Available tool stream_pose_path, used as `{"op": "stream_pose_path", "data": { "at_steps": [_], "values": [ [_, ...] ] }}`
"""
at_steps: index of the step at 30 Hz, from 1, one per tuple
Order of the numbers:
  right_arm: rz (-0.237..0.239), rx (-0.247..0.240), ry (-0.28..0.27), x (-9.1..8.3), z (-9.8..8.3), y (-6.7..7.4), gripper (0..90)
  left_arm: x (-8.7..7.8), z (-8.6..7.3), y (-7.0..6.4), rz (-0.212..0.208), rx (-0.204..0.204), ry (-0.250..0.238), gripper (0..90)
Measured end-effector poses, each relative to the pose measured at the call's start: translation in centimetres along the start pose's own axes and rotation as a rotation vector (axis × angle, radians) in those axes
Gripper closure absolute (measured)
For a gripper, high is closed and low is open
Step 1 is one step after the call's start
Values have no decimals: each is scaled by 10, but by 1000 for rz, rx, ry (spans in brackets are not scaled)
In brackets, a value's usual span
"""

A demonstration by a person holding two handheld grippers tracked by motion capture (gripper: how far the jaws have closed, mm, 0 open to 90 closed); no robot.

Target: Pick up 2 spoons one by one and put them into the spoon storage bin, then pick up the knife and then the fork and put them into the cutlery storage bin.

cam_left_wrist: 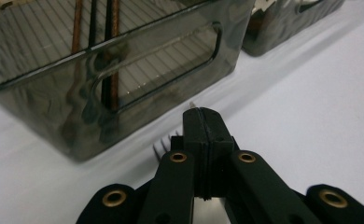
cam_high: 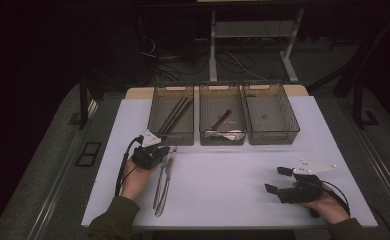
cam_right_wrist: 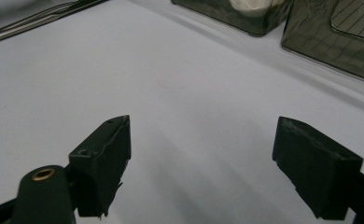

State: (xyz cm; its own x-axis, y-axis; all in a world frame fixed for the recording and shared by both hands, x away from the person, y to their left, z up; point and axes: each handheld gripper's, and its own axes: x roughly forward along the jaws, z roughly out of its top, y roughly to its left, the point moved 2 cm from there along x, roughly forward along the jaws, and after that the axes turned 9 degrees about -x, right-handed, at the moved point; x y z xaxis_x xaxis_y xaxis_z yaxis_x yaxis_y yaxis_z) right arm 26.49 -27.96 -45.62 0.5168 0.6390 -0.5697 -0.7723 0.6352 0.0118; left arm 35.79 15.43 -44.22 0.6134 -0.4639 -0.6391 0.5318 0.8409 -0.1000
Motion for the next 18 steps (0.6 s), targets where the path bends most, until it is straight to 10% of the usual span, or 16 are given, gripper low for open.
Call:
{"op": "stream_pose_path", "data": {
  "at_steps": [18],
  "values": [
    [0, 0, -3, -1, 0, -1, 189, 36, 8, -6, 97, 13, 78, 890]
  ]
}}
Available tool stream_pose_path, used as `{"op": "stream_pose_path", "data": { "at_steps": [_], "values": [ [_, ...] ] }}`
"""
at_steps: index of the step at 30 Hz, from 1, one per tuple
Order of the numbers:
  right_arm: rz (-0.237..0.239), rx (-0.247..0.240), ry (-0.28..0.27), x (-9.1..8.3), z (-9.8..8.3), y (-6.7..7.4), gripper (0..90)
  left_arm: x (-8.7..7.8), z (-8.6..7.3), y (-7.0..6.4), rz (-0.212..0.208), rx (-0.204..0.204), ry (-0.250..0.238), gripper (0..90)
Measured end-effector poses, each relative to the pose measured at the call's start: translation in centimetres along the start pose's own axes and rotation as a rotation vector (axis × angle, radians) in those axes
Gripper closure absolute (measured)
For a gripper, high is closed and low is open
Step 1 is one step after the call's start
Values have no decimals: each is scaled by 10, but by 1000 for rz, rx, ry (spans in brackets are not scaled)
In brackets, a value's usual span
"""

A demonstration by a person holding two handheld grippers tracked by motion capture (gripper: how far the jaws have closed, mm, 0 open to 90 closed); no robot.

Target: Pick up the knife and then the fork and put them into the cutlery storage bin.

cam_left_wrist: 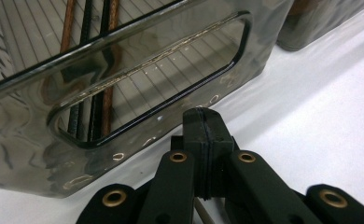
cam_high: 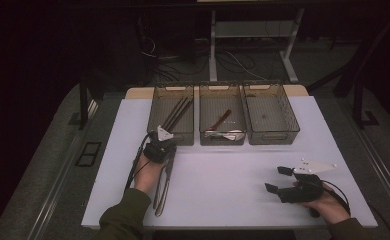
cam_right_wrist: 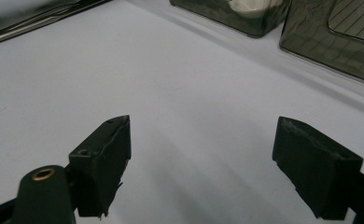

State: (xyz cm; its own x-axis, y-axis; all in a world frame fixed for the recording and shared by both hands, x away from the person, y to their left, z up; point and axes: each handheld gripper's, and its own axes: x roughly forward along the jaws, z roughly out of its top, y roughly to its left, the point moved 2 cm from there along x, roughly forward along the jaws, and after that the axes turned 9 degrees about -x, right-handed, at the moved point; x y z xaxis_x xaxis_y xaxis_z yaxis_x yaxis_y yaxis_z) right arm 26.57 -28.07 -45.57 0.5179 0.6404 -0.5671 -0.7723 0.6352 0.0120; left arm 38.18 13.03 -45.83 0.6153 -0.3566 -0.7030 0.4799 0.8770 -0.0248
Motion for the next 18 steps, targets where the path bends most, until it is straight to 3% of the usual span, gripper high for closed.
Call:
{"op": "stream_pose_path", "data": {
  "at_steps": [5, 11, 18],
  "values": [
    [3, -1, -1, 0, 0, 1, 189, 2, -1, -2, -4, 13, 21, 890],
    [0, -1, -2, 0, 0, 0, 189, 5, -1, -10, -42, 19, 31, 890],
    [3, -2, -3, 0, 1, 1, 189, 6, -1, -23, -120, 19, 34, 890]
  ]
}}
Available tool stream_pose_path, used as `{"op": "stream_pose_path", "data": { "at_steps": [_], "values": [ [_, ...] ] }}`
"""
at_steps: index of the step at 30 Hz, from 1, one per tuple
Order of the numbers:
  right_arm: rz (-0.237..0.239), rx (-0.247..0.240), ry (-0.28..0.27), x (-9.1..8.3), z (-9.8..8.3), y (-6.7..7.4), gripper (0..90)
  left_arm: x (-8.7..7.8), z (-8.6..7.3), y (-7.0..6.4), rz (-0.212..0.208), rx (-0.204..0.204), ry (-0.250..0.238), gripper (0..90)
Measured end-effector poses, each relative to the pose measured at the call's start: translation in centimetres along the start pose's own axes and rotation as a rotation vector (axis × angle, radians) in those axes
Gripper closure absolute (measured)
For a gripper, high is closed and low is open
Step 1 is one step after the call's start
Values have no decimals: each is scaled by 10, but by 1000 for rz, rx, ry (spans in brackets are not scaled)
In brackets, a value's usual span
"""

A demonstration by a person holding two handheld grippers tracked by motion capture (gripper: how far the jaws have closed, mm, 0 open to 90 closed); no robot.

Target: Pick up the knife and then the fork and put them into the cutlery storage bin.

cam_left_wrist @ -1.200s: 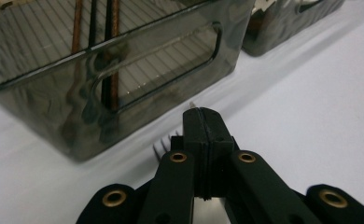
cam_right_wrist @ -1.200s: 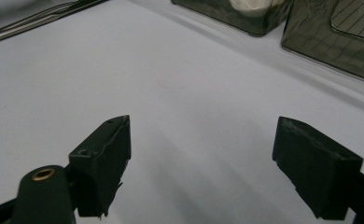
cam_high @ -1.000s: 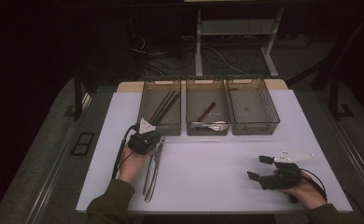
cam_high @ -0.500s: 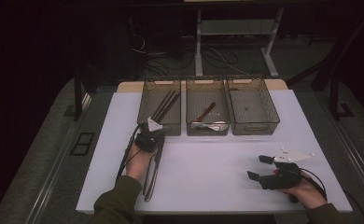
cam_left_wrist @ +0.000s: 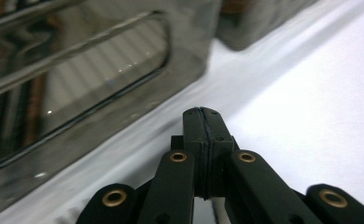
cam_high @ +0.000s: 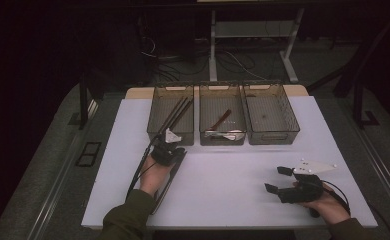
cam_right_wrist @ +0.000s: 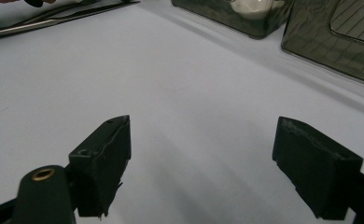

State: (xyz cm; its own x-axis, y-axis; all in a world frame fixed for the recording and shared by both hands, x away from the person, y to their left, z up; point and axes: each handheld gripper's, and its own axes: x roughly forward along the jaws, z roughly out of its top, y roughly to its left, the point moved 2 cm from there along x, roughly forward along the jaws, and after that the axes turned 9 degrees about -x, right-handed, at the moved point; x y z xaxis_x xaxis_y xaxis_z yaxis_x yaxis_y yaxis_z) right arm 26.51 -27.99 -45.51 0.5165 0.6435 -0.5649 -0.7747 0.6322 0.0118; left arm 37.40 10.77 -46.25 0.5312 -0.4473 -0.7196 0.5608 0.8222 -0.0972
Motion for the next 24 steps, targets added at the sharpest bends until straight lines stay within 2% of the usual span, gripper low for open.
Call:
{"op": "stream_pose_path", "data": {
  "at_steps": [6, 10, 11, 12, 13, 14, 15, 16, 19, 21, 22, 24],
  "values": [
    [-2, -1, -2, 0, 0, 0, 189, 4, 0, -20, -99, 14, 8, 890],
    [-1, -1, -1, 0, 0, 0, 189, 7, 1, -34, -166, 42, 22, 890],
    [-1, 0, -1, 0, 0, 0, 189, 7, 0, -38, -175, 39, 23, 890],
    [-1, -1, -1, 0, 0, 0, 189, 7, 1, -40, -179, 58, 21, 890],
    [-1, -2, -2, 0, 0, 0, 189, 7, 1, -41, -181, 59, 22, 889],
    [-1, -3, -2, 0, 0, 0, 189, 6, 1, -40, -188, 56, 22, 889],
    [-1, -3, -3, 0, 0, 0, 189, 4, 1, -39, -183, 46, 21, 852],
    [-1, -2, -4, 0, 0, 0, 189, 1, 1, -37, -184, 59, 24, 809],
    [1, 0, -4, -1, 0, -1, 189, -16, -3, -35, -194, 60, 5, 738],
    [0, 1, -3, -1, 0, -1, 189, -32, -10, -33, -213, 66, -6, 692],
    [0, 2, -4, -1, 0, -1, 189, -38, -13, -32, -217, 62, -7, 648],
    [-1, 1, -5, -1, 0, -1, 189, -52, -25, -31, -222, 34, -22, 627]
  ]
}}
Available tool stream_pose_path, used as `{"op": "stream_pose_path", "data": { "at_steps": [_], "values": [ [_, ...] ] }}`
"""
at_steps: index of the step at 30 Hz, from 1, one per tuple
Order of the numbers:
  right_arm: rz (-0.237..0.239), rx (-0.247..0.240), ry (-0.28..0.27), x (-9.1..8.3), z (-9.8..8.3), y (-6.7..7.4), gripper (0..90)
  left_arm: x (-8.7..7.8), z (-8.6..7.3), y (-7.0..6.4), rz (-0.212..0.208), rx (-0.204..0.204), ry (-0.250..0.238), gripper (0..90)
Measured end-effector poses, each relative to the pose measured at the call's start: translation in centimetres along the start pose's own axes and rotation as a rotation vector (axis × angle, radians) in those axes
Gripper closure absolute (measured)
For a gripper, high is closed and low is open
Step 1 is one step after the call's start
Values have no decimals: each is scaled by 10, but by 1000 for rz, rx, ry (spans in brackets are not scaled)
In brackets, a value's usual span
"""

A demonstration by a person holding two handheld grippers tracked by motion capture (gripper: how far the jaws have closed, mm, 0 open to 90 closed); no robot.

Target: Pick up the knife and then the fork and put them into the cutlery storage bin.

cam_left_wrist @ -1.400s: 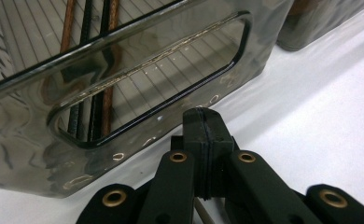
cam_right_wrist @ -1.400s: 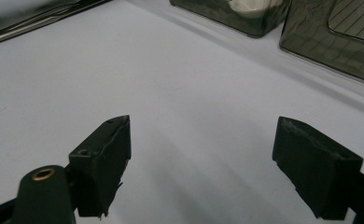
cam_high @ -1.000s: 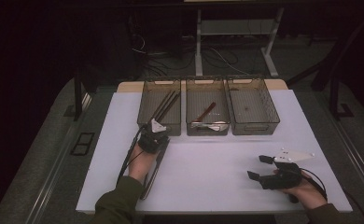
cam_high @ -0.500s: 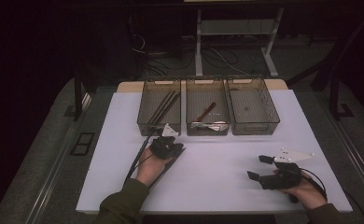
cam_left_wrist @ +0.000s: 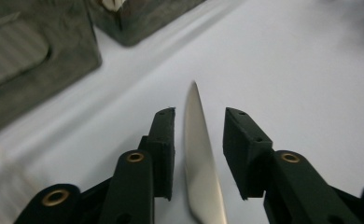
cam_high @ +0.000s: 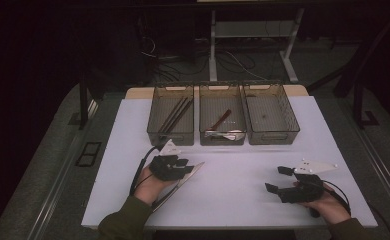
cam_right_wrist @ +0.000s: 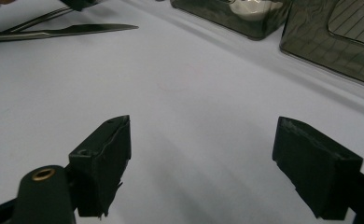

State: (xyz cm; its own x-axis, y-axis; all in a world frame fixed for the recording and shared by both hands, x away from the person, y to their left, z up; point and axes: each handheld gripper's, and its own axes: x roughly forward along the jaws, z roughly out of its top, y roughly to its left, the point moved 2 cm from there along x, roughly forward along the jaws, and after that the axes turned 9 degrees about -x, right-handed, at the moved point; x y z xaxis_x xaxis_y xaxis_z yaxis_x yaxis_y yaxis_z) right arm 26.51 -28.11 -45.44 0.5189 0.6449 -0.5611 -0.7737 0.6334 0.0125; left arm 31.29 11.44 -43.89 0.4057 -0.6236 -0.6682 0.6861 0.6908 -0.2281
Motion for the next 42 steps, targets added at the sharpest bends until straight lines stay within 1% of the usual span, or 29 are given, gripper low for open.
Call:
{"op": "stream_pose_path", "data": {
  "at_steps": [1, 4, 5, 6, 7, 9, 11, 12, 14, 15, 18, 19, 21, 22, 23, 24, 26, 27, 28, 30, 35, 37, 39, 42],
  "values": [
    [2, -1, 1, 0, 0, 0, 189, -5, -6, -1, 4, -7, 0, 625],
    [2, -3, -2, 0, 0, 1, 189, -18, -22, -5, 25, -6, 10, 624],
    [2, -4, -1, 0, 0, 1, 189, -22, -28, -6, 32, -14, 11, 627],
    [0, -6, 1, 1, 0, 1, 189, -24, -32, -7, 41, -20, 10, 635],
    [0, -6, 1, 1, 0, 1, 189, -27, -35, -8, 51, -16, 16, 642],
    [-1, -5, 2, 1, 1, 1, 189, -29, -40, -9, 69, -15, 30, 661],
    [-1, -5, 1, 1, 0, 1, 189, -29, -45, -9, 79, -27, 48, 682],
    [-1, -5, 2, 1, 0, 1, 189, -29, -48, -9, 79, -28, 61, 689],
    [-1, -4, -1, 1, 0, 1, 189, -30, -51, -9, 68, -38, 70, 705],
    [-1, -1, -1, 1, 0, 1, 189, -31, -53, -10, 71, -43, 69, 713],
    [-1, -1, 0, 1, 0, 0, 189, -30, -55, -13, 84, -32, 87, 718],
    [-1, -1, -1, 1, 0, 0, 189, -29, -56, -13, 82, -25, 98, 720],
    [0, -4, -1, 1, 0, 1, 189, -27, -56, -14, 91, -27, 89, 724],
    [-1, -4, 0, 1, 0, 1, 189, -27, -56, -15, 98, -16, 95, 726],
    [-1, -4, 1, 1, 0, 1, 189, -27, -57, -16, 107, -19, 90, 727],
    [-1, -3, 1, 1, 0, 1, 189, -27, -57, -17, 113, -1, 98, 728],
    [-1, 0, 2, 1, 0, 1, 189, -26, -57, -20, 137, 11, 102, 735],
    [0, 0, 3, 1, 0, 1, 189, -26, -57, -22, 145, 25, 107, 746],
    [0, -1, 4, 1, 0, 1, 189, -26, -57, -23, 153, 27, 108, 758],
    [0, -1, 4, 1, 0, 1, 189, -25, -57, -24, 163, 30, 112, 780],
    [2, -3, 5, 2, 1, 2, 189, -25, -56, -25, 173, 10, 111, 793],
    [3, -4, 4, 2, 1, 2, 189, -24, -55, -26, 182, 19, 113, 793],
    [3, -2, 3, 1, 1, 1, 189, -24, -55, -27, 182, 15, 114, 794],
    [5, 5, -3, 1, 1, 1, 189, -24, -52, -28, 172, 19, 93, 794]
  ]
}}
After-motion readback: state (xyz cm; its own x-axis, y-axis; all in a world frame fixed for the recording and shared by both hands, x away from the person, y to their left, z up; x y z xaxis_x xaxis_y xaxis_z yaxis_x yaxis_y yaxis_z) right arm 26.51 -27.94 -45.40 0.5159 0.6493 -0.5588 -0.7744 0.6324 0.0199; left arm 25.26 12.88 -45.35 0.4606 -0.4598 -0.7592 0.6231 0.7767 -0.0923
